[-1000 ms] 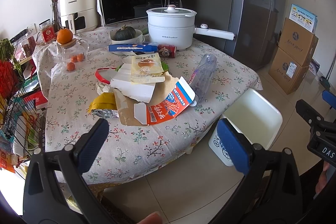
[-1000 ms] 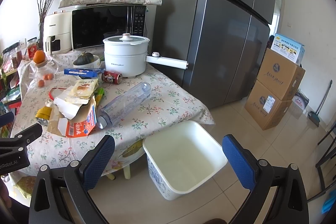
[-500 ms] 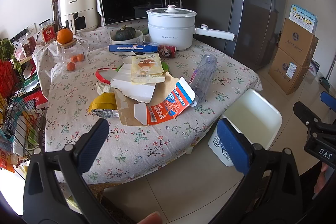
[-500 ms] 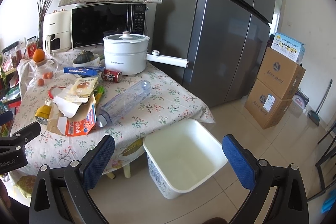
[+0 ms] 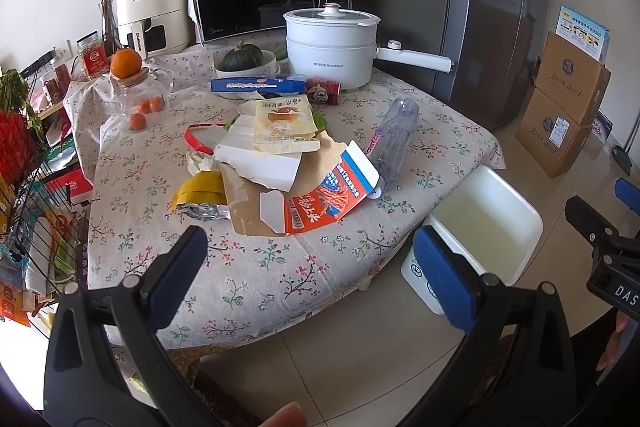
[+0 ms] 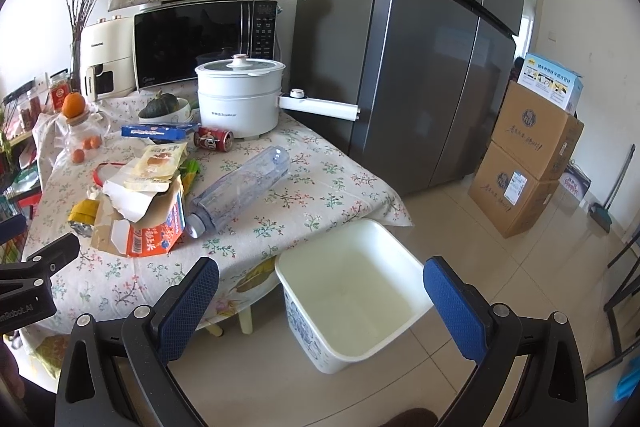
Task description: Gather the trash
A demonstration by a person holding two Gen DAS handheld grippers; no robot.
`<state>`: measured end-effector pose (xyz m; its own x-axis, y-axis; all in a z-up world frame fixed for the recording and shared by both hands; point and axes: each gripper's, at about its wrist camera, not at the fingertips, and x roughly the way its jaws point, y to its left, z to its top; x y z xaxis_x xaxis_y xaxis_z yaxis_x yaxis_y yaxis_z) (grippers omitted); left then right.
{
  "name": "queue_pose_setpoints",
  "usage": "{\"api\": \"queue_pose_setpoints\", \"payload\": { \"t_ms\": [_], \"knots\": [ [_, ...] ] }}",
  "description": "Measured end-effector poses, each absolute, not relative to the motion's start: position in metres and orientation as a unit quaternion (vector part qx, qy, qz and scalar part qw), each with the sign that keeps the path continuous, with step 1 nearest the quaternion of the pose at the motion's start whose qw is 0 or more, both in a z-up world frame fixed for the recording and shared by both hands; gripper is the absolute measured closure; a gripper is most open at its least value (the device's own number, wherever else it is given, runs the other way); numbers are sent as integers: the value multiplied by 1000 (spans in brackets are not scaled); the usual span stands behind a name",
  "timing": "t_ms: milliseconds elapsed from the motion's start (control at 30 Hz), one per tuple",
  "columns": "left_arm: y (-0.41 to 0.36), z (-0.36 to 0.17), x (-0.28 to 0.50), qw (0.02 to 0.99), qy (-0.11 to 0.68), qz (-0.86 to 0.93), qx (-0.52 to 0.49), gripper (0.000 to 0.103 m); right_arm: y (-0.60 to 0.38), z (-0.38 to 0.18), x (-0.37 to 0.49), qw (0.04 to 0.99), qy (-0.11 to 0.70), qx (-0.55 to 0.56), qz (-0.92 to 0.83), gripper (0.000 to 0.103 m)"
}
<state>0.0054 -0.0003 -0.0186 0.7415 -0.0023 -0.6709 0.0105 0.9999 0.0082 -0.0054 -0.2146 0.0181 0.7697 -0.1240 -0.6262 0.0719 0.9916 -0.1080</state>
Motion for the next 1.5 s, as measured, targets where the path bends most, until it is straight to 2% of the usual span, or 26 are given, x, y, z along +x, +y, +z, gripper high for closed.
{"api": "queue_pose_setpoints", "payload": {
  "t_ms": [167, 533, 700, 967, 1133, 1300, 1433, 1500],
  "knots": [
    [6, -21, 12, 925, 380, -16, -11, 1, -217, 22, -1, 938, 343, -29, -46, 0],
    [17, -15, 30, 922, 384, -39, -16, 1, -226, 29, 34, 904, 426, 7, 26, 0],
    [25, -21, 50, 909, 413, -48, -22, 1, -224, 21, 64, 886, 461, -15, 46, 0],
    [38, -30, 94, 890, 453, -58, -13, 1, -217, 2, 129, 851, 515, 39, 97, 0],
    [62, -47, 121, 879, 470, -52, -59, 1, -210, -25, 167, 831, 542, 66, 105, 0],
    [83, -75, 150, 845, 520, -39, -120, 7, -199, -50, 199, 802, 577, 96, 119, 1],
    [94, -98, 158, 814, 557, -31, -161, 21, -191, -62, 223, 795, 585, 112, 111, 1],
    [94, -106, 156, 802, 570, -39, -177, 23, -188, -69, 233, 792, 591, 115, 107, 1]
  ]
}}
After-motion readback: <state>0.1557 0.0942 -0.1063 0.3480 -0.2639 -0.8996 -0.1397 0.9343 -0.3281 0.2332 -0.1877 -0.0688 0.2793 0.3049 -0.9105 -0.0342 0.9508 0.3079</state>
